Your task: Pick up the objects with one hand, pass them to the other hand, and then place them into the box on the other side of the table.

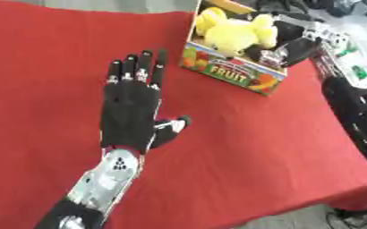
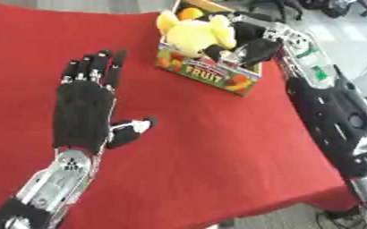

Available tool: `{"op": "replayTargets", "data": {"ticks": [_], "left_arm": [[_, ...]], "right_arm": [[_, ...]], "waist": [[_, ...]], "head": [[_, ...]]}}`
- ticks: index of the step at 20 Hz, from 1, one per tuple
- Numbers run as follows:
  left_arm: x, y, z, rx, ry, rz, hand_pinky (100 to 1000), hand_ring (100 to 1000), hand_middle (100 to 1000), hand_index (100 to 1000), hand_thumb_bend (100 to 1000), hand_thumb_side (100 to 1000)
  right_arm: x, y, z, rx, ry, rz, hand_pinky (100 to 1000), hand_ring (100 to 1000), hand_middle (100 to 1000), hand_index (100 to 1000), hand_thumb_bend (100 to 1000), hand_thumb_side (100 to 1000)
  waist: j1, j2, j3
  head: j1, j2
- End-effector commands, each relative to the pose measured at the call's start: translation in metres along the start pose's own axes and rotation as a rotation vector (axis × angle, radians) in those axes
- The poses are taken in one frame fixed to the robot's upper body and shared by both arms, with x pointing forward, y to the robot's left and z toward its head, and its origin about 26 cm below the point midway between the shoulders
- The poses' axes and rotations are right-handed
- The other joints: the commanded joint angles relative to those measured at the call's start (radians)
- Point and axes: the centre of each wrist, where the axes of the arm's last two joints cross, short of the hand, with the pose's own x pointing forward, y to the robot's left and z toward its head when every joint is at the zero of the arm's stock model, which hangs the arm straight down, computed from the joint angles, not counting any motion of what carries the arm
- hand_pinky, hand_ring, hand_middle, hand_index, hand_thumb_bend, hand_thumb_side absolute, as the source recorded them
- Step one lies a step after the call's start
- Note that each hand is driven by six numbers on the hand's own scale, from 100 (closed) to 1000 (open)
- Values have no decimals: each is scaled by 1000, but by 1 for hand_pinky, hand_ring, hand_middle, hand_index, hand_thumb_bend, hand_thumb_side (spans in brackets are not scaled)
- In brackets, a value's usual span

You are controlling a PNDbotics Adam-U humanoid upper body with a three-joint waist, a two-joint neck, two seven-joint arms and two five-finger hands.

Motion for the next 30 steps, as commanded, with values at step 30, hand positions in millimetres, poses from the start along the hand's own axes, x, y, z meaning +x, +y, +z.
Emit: {"op": "replayTargets", "data": {"ticks": [30], "left_arm": [[8, 81, -10, 70, -231, 151, 645, 702, 708, 839, 1000, 469]], "right_arm": [[2, -73, 155, -467, 165, 65, 764, 1000, 129, 347, 100, 100]], "waist": [[25, -1, 65]], "head": [[-159, -51]]}}
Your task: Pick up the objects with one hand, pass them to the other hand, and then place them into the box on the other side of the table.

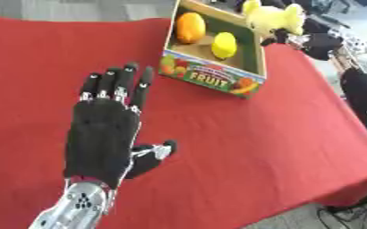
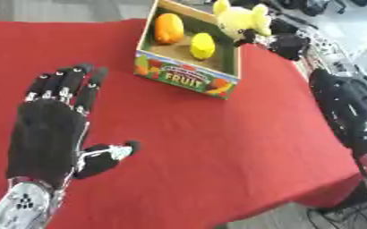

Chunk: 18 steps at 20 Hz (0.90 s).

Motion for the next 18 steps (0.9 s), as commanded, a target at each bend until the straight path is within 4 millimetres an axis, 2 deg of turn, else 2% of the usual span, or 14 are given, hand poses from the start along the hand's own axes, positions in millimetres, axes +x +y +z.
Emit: {"op": "replayTargets", "data": {"ticks": [1, 7, 15, 17, 18], "left_arm": [[3, 25, -8, 37, -43, 41, 646, 703, 709, 840, 1000, 472], [1, 48, -12, 35, -77, 63, 650, 706, 712, 840, 1000, 478], [2, 54, -12, 24, -91, 60, 651, 708, 714, 840, 1000, 477], [2, 53, -12, 23, -89, 57, 649, 708, 713, 840, 1000, 473], [3, 53, -12, 23, -89, 57, 649, 708, 713, 840, 1000, 471]], "right_arm": [[23, -24, 12, -38, -7, 73, 763, 1000, 129, 347, 100, 100], [17, -32, 24, -78, -7, 99, 762, 1000, 132, 351, 100, 100], [1, -38, 44, -130, -2, 167, 779, 1000, 172, 418, 100, 100], [-5, -38, 50, -138, 1, 191, 795, 1000, 226, 484, 100, 100], [-7, -38, 52, -142, 2, 204, 796, 1000, 226, 485, 100, 100]], "waist": [[1, -21, 5], [-6, -23, 35], [-20, -17, 65], [-23, -17, 67], [-24, -17, 67]], "head": [[-21, -14], [-48, -14], [-67, -17], [-65, -19], [-64, -18]]}}
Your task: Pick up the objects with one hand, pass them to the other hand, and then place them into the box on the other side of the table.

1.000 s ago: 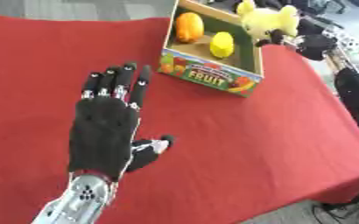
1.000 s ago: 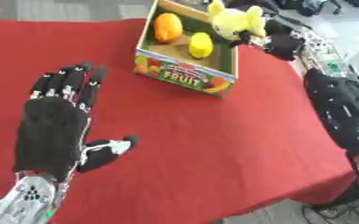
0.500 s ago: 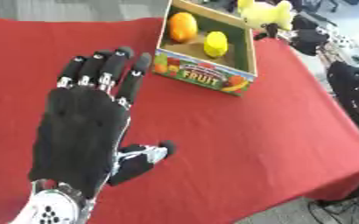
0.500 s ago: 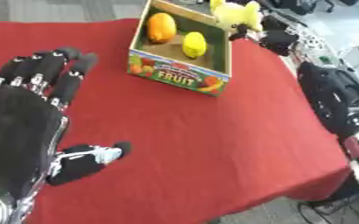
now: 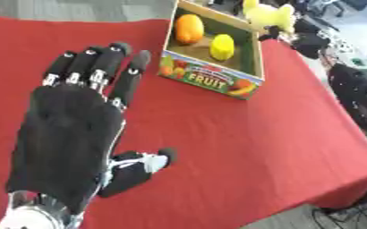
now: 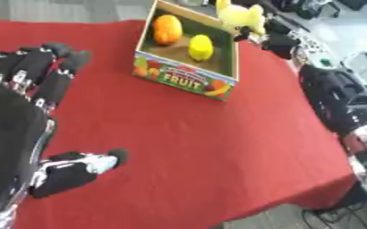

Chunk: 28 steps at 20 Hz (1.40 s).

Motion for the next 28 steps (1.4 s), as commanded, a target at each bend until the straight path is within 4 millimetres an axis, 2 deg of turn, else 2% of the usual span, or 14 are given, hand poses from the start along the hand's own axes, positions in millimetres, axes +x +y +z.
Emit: {"op": "replayTargets", "data": {"ticks": [1, 3, 4, 5, 6, 8, 10, 11, 13, 17, 21, 24, 27, 28], "left_arm": [[1, 7, -4, 29, -8, -2, 649, 707, 713, 840, 1000, 470], [2, 7, -4, 30, -10, -1, 649, 708, 713, 840, 1000, 468], [2, 6, -4, 28, -9, -2, 649, 708, 714, 840, 1000, 469], [2, 5, -3, 26, -8, -3, 650, 708, 714, 840, 1000, 470], [2, 5, -3, 25, -7, -3, 649, 708, 714, 841, 1000, 470], [2, 4, -3, 26, -5, -2, 649, 709, 715, 842, 1000, 469], [2, 4, -3, 28, -4, 0, 649, 709, 715, 842, 1000, 469], [2, 3, -3, 27, -3, 0, 649, 710, 715, 843, 1000, 469], [3, 2, -3, 25, -2, 1, 648, 710, 716, 844, 1000, 469], [3, 1, -2, 25, 2, 3, 647, 710, 715, 845, 1000, 470], [3, -1, -1, 22, 6, 1, 648, 710, 715, 844, 1000, 468], [3, -3, 0, 18, 8, -1, 647, 710, 714, 844, 1000, 464], [-1, -4, 2, 20, 30, -4, 644, 708, 712, 844, 1000, 439], [-5, -5, 3, 23, 46, -8, 643, 707, 712, 843, 971, 402]], "right_arm": [[18, -22, 9, 29, -40, 139, 797, 1000, 228, 487, 100, 100], [14, -22, 12, 32, -43, 163, 821, 1000, 295, 559, 100, 100], [14, -21, 12, 44, -51, 181, 843, 1000, 410, 659, 100, 100], [14, -21, 12, 66, -63, 203, 853, 1000, 464, 700, 100, 100], [16, -20, 9, 103, -92, 236, 912, 1000, 726, 894, 100, 100], [18, -18, 6, 166, -148, 302, 971, 1000, 853, 1000, 100, 100], [19, -17, 4, 197, -183, 351, 998, 1000, 889, 1000, 107, 100], [20, -17, 4, 207, -194, 374, 1000, 1000, 895, 1000, 145, 100], [20, -18, 6, 218, -199, 407, 1000, 1000, 898, 1000, 208, 100], [18, -19, 10, 227, -197, 437, 1000, 1000, 892, 1000, 244, 100], [16, -19, 12, 220, -195, 429, 1000, 1000, 881, 1000, 214, 100], [16, -18, 11, 201, -198, 396, 985, 1000, 862, 1000, 100, 100], [24, -18, 6, 125, -246, 273, 955, 1000, 849, 1000, 100, 100], [31, -19, 3, 95, -284, 225, 945, 1000, 835, 1000, 100, 163]], "waist": [[-2, -17, -1], [-3, -16, -2], [-3, -16, -2], [-3, -16, -3], [-3, -16, -3], [-2, -16, -4], [-2, -16, -5], [-2, -17, -6], [-2, -17, -7], [-3, -18, -10], [-3, -20, -15], [-2, -23, -21], [1, -33, -33], [3, -39, -38]], "head": [[-3, -15], [1, -17], [1, -17], [2, -16], [3, -16], [5, -14], [7, -13], [8, -11], [9, -9], [13, -7], [18, -4], [21, 0], [34, 9], [42, 13]]}}
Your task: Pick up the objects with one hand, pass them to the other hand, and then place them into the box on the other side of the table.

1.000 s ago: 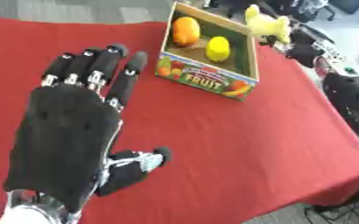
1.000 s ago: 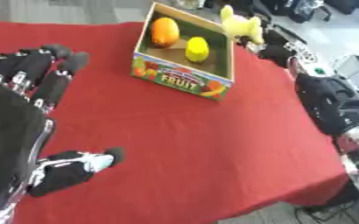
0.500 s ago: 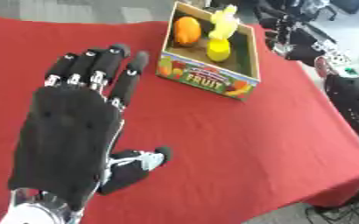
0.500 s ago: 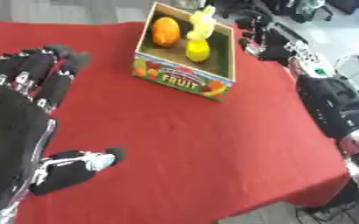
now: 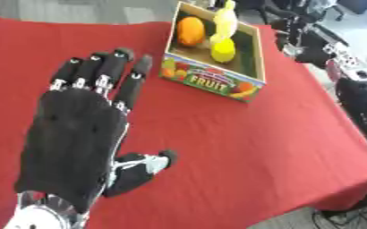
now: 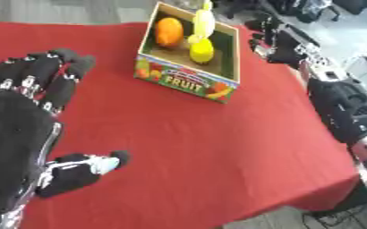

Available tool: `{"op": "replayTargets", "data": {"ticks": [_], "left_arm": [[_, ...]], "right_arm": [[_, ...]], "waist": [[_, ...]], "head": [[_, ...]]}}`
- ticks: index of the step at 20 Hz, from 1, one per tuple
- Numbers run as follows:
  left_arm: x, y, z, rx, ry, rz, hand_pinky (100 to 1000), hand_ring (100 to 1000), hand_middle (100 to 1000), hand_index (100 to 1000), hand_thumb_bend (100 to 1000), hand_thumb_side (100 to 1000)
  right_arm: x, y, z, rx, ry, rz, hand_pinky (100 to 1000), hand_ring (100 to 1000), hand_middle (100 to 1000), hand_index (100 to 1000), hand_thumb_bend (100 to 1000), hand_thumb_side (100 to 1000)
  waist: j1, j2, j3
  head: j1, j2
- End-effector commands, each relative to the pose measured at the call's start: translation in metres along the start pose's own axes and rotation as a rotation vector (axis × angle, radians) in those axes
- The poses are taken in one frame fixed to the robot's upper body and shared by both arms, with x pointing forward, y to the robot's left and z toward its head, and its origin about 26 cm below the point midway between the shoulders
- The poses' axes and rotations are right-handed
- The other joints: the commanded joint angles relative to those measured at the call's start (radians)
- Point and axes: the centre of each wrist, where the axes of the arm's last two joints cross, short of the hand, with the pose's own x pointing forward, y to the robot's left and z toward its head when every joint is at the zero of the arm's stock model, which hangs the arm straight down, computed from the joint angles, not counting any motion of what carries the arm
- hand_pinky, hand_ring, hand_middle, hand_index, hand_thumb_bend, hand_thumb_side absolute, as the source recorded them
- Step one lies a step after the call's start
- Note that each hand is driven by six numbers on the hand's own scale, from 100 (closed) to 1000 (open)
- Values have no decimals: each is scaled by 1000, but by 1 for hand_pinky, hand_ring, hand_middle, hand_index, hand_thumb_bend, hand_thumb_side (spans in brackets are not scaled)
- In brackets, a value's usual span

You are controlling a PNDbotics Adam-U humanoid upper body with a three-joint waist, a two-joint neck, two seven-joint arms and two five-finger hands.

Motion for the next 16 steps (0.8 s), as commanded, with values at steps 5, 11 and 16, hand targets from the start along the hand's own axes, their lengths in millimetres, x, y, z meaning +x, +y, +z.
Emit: {"op": "replayTargets", "data": {"ticks": [5, 11, 16], "left_arm": [[-44, 25, 4, 111, 193, -34, 654, 723, 735, 847, 756, 335], [-107, 52, 20, 188, 415, -78, 681, 793, 808, 899, 581, 374], [-164, 68, 37, 231, 543, -105, 680, 799, 825, 903, 456, 444]], "right_arm": [[85, -35, -17, 40, -451, -25, 935, 1000, 849, 967, 100, 302], [120, -35, -12, -17, -562, -108, 903, 1000, 826, 944, 100, 100], [139, -41, 1, -71, -597, -98, 896, 1000, 788, 927, 100, 100]], "waist": [[28, -92, -38], [68, -178, -62], [88, -246, -78]], "head": [[65, 30], [124, 50], [203, 111]]}}
